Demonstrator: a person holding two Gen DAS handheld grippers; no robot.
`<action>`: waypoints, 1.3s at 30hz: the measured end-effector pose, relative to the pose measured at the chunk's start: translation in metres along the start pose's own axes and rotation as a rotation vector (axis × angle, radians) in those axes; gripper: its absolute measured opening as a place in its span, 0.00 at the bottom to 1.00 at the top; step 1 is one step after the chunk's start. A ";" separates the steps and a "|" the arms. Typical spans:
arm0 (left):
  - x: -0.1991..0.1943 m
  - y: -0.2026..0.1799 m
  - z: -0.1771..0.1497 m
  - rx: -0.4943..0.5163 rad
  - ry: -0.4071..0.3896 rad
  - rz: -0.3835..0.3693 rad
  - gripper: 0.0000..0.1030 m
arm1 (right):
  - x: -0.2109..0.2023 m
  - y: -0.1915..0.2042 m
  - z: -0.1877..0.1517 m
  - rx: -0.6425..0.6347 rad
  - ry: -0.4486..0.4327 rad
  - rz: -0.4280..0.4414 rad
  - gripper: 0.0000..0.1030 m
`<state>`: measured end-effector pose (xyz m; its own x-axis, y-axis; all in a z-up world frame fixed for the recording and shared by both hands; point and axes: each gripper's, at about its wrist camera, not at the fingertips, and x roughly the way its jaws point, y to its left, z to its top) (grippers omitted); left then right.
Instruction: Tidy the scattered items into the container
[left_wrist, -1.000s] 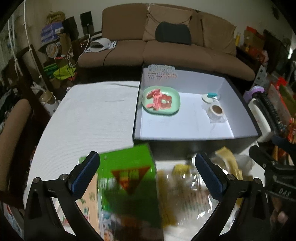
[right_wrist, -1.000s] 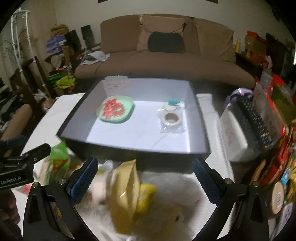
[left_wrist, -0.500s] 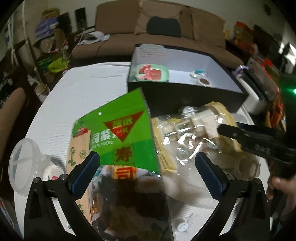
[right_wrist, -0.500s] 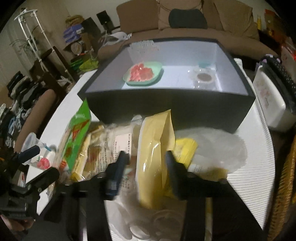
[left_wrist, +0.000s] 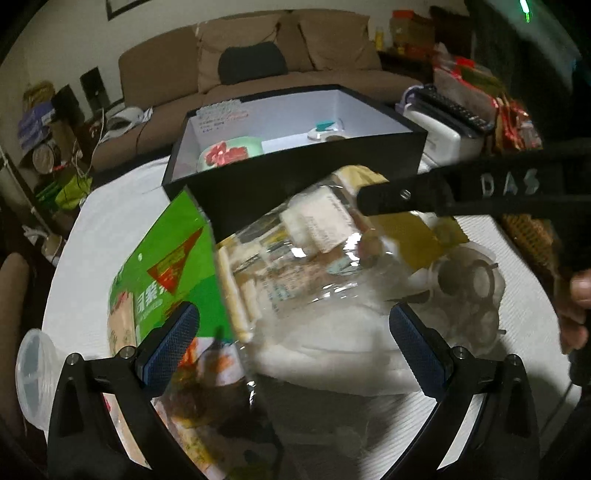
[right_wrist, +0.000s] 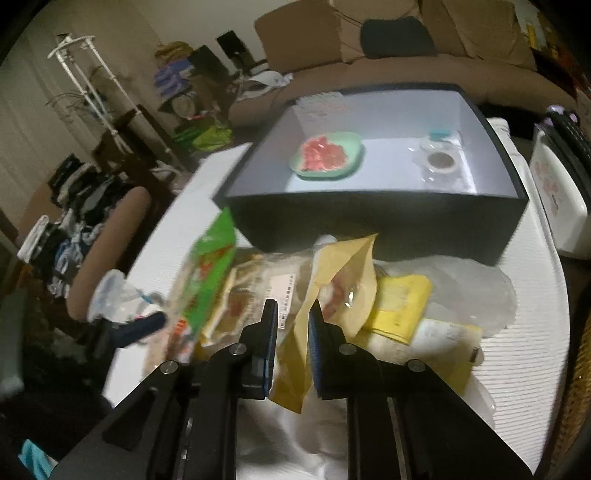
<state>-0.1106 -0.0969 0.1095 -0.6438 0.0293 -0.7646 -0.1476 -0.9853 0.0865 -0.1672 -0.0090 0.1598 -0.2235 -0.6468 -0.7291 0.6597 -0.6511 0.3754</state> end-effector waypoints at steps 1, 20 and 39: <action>0.001 -0.003 0.001 0.015 -0.004 0.012 1.00 | -0.001 0.004 0.001 -0.013 0.002 0.001 0.15; 0.036 0.005 0.014 -0.097 0.021 -0.084 0.11 | -0.028 -0.025 -0.009 0.121 -0.069 0.032 0.62; -0.050 -0.028 0.055 -0.077 -0.099 -0.233 0.05 | -0.060 -0.024 -0.001 0.284 -0.132 0.286 0.23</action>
<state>-0.1155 -0.0618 0.1802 -0.6704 0.2695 -0.6914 -0.2454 -0.9598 -0.1362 -0.1688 0.0458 0.1937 -0.1621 -0.8505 -0.5003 0.4888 -0.5096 0.7080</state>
